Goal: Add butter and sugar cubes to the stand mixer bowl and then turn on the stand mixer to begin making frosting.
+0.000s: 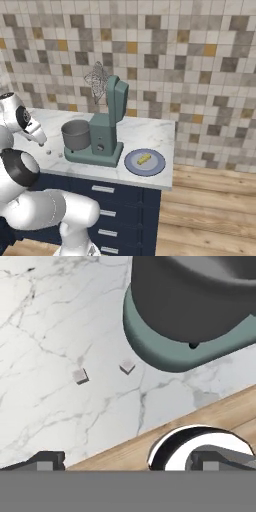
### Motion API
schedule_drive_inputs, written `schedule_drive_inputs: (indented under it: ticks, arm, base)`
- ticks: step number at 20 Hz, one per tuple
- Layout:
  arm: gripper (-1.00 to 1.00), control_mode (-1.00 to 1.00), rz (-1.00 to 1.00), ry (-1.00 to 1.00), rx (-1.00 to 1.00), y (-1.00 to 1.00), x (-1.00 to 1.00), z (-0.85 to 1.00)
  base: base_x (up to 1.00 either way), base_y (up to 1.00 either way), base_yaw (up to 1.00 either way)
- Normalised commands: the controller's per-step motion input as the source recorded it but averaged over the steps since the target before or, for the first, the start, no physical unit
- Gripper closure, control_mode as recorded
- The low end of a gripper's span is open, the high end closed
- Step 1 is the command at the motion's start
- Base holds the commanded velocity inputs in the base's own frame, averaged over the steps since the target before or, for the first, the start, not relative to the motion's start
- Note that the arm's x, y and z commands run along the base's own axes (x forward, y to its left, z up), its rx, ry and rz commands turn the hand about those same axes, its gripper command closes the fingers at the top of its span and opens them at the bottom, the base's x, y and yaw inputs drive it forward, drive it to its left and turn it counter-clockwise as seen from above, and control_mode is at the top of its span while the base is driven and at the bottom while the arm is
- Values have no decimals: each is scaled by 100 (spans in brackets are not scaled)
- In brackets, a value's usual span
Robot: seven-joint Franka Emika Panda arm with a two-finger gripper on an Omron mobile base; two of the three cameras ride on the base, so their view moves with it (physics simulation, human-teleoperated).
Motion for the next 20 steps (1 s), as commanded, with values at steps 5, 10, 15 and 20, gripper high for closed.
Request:
schedule_drive_inputs:
  ticks: [5,10,15,20]
  arm:
    - [-100,-100,0,0,2,13,23,-35]
    - [-100,-100,-2,0,0,7,23,-33]
    - [-100,-100,-4,0,0,0,26,-33]
    - [-100,-100,-3,0,0,4,26,-30]
  base:
    - [0,0,0]
    - [0,0,0]
    - [0,0,0]
    - [0,0,0]
